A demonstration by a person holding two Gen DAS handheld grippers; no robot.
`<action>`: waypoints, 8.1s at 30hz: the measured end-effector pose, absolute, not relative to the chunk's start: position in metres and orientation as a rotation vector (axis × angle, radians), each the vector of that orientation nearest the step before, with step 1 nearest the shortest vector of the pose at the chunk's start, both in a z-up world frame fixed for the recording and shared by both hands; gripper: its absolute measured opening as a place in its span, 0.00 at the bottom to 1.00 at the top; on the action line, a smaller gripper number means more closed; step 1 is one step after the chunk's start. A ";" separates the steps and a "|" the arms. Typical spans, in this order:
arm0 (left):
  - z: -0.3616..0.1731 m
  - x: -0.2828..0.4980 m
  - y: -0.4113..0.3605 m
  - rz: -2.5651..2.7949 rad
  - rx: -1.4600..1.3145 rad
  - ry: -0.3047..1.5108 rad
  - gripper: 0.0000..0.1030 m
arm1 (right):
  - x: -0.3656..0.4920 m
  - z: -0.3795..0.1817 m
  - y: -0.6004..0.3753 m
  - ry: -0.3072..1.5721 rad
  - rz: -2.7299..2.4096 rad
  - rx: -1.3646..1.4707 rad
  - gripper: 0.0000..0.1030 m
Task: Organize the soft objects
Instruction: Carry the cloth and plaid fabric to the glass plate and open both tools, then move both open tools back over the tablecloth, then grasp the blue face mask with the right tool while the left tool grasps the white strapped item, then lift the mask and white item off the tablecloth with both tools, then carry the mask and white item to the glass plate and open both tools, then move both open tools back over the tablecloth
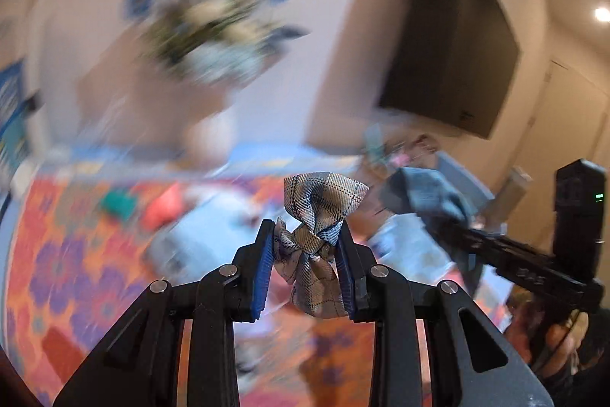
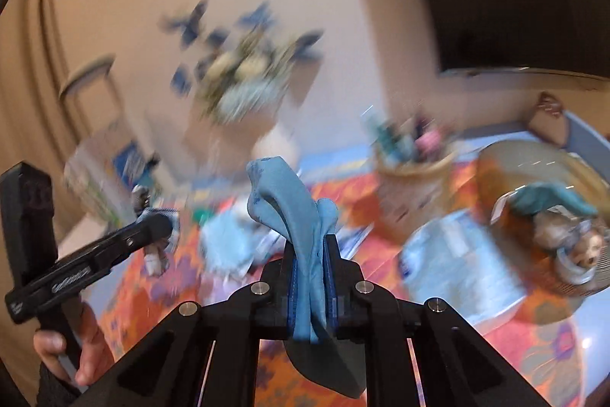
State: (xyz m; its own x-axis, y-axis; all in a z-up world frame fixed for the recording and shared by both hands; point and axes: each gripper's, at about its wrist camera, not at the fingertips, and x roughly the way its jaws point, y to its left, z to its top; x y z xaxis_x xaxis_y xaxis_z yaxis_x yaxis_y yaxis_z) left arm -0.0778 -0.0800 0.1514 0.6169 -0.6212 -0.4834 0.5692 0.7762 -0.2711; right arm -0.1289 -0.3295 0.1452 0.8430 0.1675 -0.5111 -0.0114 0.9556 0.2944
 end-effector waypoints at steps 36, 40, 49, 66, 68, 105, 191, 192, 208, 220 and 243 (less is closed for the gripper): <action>0.164 -0.050 -0.365 -1.004 0.001 0.727 0.84 | -0.137 0.160 -0.580 0.553 -0.391 0.571 0.57; 0.179 -0.062 -0.320 -0.970 -0.027 0.689 0.84 | -0.153 0.164 -0.550 0.537 -0.339 0.578 0.58; 0.219 -0.091 -0.162 -0.760 -0.067 0.586 0.84 | -0.143 0.184 -0.427 0.547 -0.107 0.430 0.59; 0.291 -0.131 0.094 -0.135 -0.037 0.469 0.90 | -0.072 0.046 -0.246 0.899 0.219 0.266 0.59; 0.286 -0.126 0.106 -0.069 -0.058 0.485 0.97 | -0.071 0.035 -0.242 0.905 0.238 0.270 0.59; 0.015 -0.073 -0.037 -0.595 0.009 0.902 0.93 | -0.019 0.080 -0.206 0.867 0.328 0.114 0.88; 0.175 -0.070 -0.185 -0.978 -0.183 0.638 0.22 | -0.118 0.172 -0.396 0.547 -0.289 0.068 0.28; 0.180 -0.068 -0.205 -1.029 -0.191 0.652 0.22 | -0.119 0.176 -0.414 0.544 -0.328 0.091 0.28; 0.121 -0.024 -0.402 -0.977 0.026 0.789 0.49 | -0.072 0.127 -0.586 0.668 -0.413 0.406 0.50; 0.126 -0.043 -0.363 -1.024 -0.018 0.791 0.74 | -0.118 0.121 -0.583 0.643 -0.347 0.599 0.53; 0.161 -0.104 0.044 -0.435 -0.208 0.620 0.74 | -0.091 0.136 -0.293 0.682 0.151 0.146 0.58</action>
